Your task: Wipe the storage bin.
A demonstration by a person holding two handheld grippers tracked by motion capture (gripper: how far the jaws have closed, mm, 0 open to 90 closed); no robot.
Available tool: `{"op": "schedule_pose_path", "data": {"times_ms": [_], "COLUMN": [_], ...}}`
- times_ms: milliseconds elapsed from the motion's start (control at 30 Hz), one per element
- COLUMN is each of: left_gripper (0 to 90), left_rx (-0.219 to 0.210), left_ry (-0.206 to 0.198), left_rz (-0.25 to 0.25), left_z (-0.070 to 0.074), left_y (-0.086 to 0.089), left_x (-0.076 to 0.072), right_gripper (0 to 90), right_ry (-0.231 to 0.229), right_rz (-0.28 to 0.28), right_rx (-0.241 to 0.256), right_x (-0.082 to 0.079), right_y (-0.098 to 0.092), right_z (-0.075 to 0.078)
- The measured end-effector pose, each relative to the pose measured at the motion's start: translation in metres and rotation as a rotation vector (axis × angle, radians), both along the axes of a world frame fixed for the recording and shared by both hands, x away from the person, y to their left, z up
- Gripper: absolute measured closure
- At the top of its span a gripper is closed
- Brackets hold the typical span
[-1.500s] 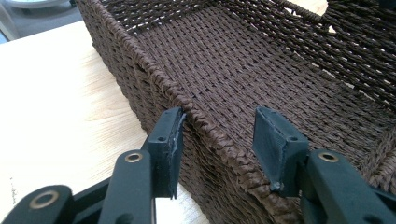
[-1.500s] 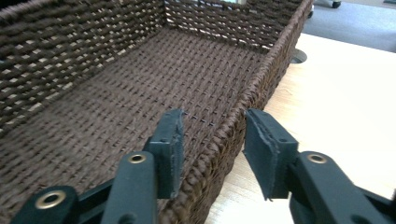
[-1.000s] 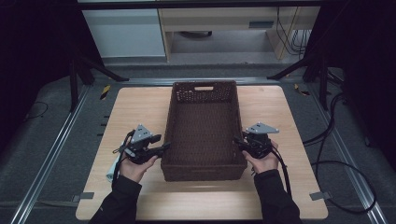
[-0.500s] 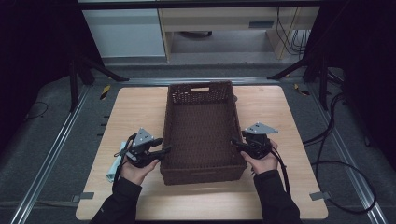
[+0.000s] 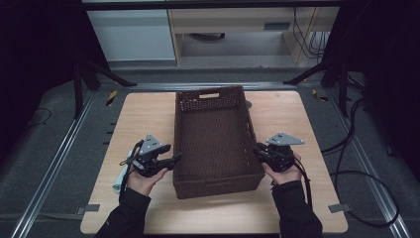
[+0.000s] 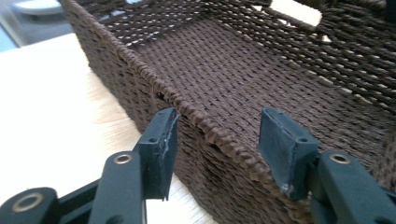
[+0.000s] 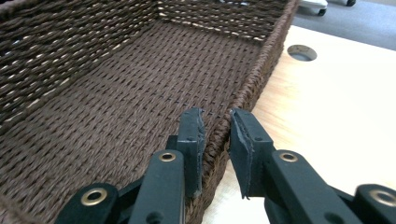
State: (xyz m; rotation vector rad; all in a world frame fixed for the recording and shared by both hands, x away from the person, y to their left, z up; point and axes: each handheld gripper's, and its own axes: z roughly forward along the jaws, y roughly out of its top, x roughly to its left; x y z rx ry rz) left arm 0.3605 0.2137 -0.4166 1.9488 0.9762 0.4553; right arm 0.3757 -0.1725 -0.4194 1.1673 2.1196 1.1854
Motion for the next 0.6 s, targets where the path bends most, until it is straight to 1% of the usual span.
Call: {"op": "schedule_pose_path", "data": {"times_ms": [67,133,200,267,333,367,433,500,567,600], "left_gripper": [50.1,52.1,52.8,53.0,52.8,52.9,52.0,52.7,52.3,51.6], "left_rx": [0.0,0.027,0.038,0.033,0.012,0.002,0.019,0.017,0.028,0.031], "left_ry": [0.001,-0.016,-0.022,-0.023,-0.018,-0.016,-0.024,-0.028,-0.03,-0.03], "left_rz": [-0.024,-0.023,-0.018,-0.015,-0.01,-0.015,-0.017,-0.021,-0.025,-0.023], "left_z": [0.0,0.0,0.001,0.0,-0.001,0.0,0.0,0.0,0.002,0.003], "left_y": [-0.003,-0.007,-0.008,-0.008,-0.007,-0.007,-0.009,-0.009,-0.01,-0.01], "left_x": [-0.001,-0.004,-0.006,-0.008,-0.01,-0.012,-0.015,-0.016,-0.015,-0.014], "right_gripper": [75.5,75.3,72.0,66.9,66.5,68.0,72.2,76.3,78.2,78.9], "right_ry": [-0.006,-0.006,-0.008,-0.024,-0.027,-0.021,-0.009,0.005,0.007,0.006], "right_rz": [-0.007,-0.016,-0.021,-0.031,-0.038,-0.038,-0.032,-0.027,-0.033,-0.037], "right_rx": [-0.001,-0.003,0.004,0.005,0.019,0.021,0.012,0.015,0.018,0.011], "right_x": [0.004,0.006,0.005,0.001,-0.005,-0.007,-0.01,-0.011,-0.01,-0.009], "right_y": [-0.001,-0.002,-0.003,-0.004,-0.007,-0.008,-0.009,-0.008,-0.006,-0.006], "right_z": [-0.001,0.0,0.0,0.003,0.005,0.005,0.004,0.001,0.001,0.002]}}
